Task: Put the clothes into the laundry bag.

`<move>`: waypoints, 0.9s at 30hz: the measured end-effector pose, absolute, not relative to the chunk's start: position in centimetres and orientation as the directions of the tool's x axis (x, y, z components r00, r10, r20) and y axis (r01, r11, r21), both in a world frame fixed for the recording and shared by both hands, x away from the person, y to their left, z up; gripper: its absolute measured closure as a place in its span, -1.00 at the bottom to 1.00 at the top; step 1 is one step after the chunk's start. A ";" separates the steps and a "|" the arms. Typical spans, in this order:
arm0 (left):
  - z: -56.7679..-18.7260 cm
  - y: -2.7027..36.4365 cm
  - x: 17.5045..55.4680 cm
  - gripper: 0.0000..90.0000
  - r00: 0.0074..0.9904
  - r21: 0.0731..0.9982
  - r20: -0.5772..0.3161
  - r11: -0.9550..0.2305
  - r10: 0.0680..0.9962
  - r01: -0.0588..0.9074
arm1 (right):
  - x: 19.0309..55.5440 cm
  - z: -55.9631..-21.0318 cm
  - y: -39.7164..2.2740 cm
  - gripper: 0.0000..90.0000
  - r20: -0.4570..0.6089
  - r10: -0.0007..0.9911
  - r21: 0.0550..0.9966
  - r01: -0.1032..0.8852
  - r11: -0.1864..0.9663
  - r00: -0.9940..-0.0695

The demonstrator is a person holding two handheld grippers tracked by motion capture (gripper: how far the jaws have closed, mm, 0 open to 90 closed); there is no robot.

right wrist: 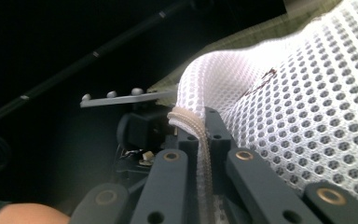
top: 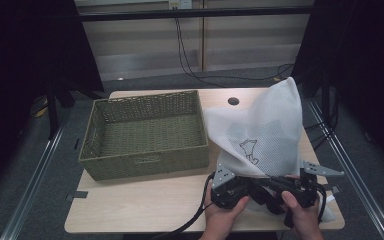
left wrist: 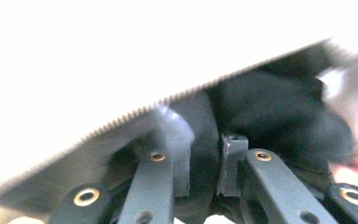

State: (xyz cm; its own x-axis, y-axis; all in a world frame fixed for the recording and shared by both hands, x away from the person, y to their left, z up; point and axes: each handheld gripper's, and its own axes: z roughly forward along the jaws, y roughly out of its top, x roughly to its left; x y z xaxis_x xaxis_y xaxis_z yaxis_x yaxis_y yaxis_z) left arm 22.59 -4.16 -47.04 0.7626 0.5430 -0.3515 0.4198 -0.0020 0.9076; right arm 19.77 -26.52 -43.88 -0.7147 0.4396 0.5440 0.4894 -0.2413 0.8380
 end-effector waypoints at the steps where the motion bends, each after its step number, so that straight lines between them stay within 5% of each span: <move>1: -46.9 -4.3 22.7 0.75 0.759 0.911 -0.342 -0.005 0.554 0.413 | 19.6 -43.4 -26.7 0.98 0.538 0.429 0.843 0.474 -0.255 -0.726; 4: -48.0 -4.7 23.8 0.74 0.697 0.882 -0.325 -0.062 0.639 0.468 | 19.6 -43.4 -26.8 0.98 0.522 0.436 0.851 0.477 -0.218 -0.733; 8: -50.9 -4.4 26.6 0.60 0.584 0.697 -0.496 -0.106 0.643 0.709 | 20.0 -44.4 -26.7 0.98 0.539 0.454 0.837 0.510 -0.197 -0.710; 15: -49.4 -0.8 24.2 -0.10 0.756 0.816 -0.372 -0.199 0.539 0.543 | 20.4 -44.8 -27.1 0.98 0.521 0.504 0.843 0.509 -0.177 -0.688; 19: -48.9 2.6 22.7 -0.17 0.812 0.878 -0.311 -0.178 0.494 0.444 | 20.4 -44.8 -27.4 0.98 0.525 0.510 0.840 0.512 -0.179 -0.682; 25: -49.5 5.4 23.3 -0.21 0.688 0.838 -0.224 -0.224 0.690 0.498 | 20.6 -44.9 -27.4 0.98 0.524 0.512 0.840 0.512 -0.180 -0.681; 27: -50.1 5.0 23.9 -0.21 0.659 0.794 -0.267 -0.227 0.703 0.564 | 20.6 -44.9 -27.4 0.98 0.516 0.516 0.844 0.509 -0.171 -0.683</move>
State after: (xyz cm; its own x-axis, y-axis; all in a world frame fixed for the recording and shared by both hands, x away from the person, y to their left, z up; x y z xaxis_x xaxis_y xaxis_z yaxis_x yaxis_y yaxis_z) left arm 23.93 4.96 -50.09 0.6591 0.7031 -0.2670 0.5639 -0.2271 0.7940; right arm 20.59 -27.36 -44.92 -0.6835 0.5160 0.5163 0.5087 -0.1706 0.8439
